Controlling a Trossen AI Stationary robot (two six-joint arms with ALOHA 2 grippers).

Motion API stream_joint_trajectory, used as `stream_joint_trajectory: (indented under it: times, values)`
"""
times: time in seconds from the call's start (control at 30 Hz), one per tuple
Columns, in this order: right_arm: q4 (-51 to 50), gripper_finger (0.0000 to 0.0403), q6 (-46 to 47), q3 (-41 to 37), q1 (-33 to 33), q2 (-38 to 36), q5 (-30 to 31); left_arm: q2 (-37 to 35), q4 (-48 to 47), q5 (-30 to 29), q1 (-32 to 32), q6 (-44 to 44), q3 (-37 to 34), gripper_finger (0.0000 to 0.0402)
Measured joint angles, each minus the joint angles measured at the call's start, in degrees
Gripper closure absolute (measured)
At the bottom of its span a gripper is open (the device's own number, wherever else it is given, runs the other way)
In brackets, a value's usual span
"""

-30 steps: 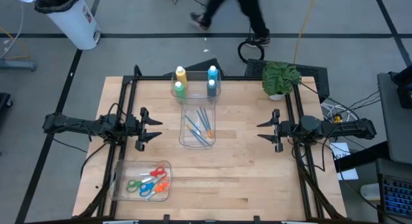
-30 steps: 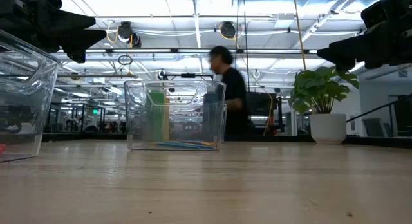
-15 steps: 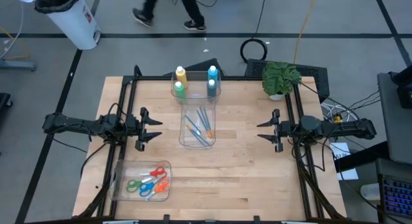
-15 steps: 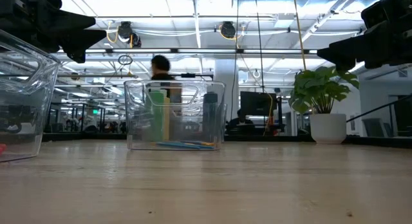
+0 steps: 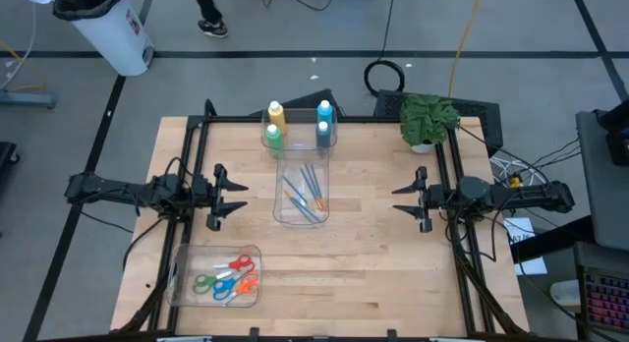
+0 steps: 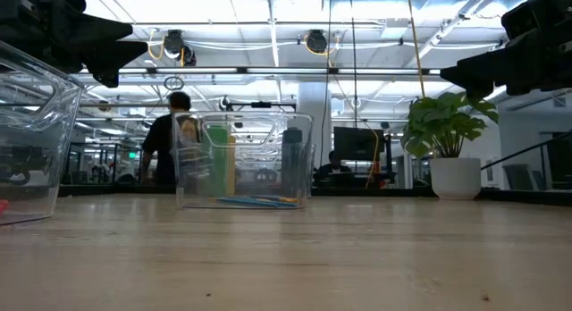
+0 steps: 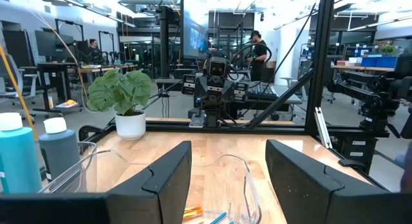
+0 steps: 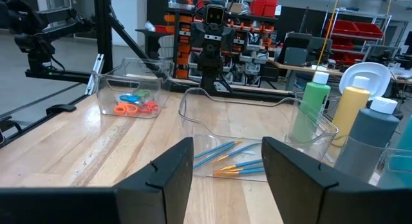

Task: Pick & Place Paint Supplies
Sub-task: Return to Home Position

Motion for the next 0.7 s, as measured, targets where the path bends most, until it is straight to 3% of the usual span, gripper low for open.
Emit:
stream_joint_trajectory:
  times: [0.7]
  values:
    - [0.0,0.0228,0.0,0.0,0.0,0.0,0.0,0.0,0.0,0.0,0.0,0.0,0.0,0.0194]
